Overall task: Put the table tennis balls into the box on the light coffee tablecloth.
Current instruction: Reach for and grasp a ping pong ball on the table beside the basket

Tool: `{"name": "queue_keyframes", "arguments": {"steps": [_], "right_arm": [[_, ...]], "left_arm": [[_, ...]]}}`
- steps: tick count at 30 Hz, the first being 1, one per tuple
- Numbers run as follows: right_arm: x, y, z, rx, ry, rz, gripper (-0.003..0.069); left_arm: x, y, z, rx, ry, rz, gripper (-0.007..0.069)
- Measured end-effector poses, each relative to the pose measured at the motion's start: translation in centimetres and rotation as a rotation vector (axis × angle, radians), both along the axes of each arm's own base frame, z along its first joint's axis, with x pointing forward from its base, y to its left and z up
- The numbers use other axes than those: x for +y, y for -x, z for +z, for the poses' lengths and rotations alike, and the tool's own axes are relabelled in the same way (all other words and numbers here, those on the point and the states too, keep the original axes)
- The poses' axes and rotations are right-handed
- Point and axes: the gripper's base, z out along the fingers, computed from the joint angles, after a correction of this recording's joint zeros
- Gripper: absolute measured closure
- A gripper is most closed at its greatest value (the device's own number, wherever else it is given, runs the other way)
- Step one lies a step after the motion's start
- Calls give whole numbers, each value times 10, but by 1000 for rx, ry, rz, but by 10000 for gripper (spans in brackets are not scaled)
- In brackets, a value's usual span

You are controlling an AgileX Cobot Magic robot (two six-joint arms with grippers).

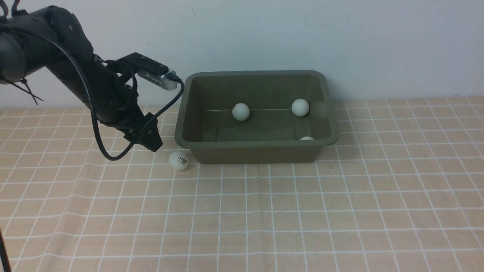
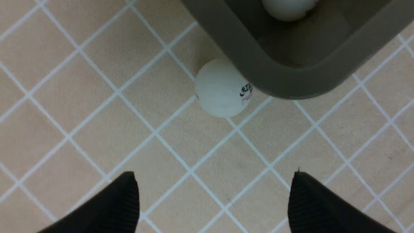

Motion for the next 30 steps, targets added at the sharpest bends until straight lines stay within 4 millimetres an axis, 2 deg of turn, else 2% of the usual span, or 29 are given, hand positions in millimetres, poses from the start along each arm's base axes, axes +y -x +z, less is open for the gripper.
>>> {"name": "queue_keyframes", "arguments": {"steps": [9, 22, 30], "right_arm": [[0, 0, -1, 16, 5, -3, 384], [0, 0, -1, 16, 5, -3, 384], [0, 1, -1, 17, 3, -2, 384]], "left_arm": [[-9, -13, -29, -20, 47, -191, 69], [-29, -24, -56, -75, 20, -273, 69], [-30, -26, -59, -92, 2, -285, 69]]}}
